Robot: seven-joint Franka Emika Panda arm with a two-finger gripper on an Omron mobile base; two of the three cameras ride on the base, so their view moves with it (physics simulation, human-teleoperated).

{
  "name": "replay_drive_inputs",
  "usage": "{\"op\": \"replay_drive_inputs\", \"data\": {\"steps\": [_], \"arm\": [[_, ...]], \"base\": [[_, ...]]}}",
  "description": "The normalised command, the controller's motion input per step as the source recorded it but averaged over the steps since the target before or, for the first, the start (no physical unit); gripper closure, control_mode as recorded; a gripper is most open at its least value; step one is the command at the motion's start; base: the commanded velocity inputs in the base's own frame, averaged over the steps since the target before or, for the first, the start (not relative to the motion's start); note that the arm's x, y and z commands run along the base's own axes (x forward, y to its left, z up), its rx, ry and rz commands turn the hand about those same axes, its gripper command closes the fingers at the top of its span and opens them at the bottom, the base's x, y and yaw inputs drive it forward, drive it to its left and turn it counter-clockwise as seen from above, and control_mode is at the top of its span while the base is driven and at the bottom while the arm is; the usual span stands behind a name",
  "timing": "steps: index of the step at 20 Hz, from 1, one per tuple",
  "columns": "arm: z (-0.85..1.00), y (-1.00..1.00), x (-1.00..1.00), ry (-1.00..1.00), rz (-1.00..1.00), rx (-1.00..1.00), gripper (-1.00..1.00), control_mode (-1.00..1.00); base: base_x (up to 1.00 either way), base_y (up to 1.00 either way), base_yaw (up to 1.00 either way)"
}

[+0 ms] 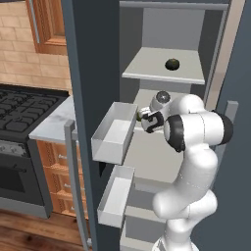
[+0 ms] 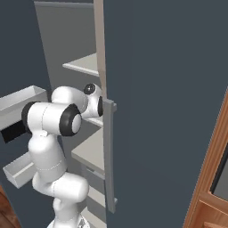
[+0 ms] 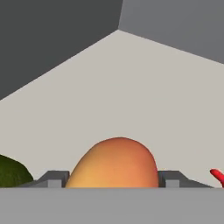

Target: Take the mango and squash from the highest rack and move them to the second highest rack where the lime and fish are located, to maximize freezer space. Close the freezer door after rearranging.

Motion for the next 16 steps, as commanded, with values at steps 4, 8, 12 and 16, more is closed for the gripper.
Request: {"op": "replay_drive_inputs", "data": {"steps": [4,8,12,16], "arm": [[-0.16,0.01,-0.04,0.0,0.0,0.01,-1.0,-1.0],[-0.01,0.01,-0.35,-0.19,0.0,0.03,-1.0,-1.0],[0.11,0.04,-0.59,-0.23,0.0,0.01,-1.0,-1.0],[0.33,0.26,-0.61,-0.12,-0.01,0.0,-1.0,-1.0]], "base": [[0.0,0.0,0.0],[0.0,0.0,0.0],[0.0,0.0,0.0],[0.0,0.0,0.0]]}}
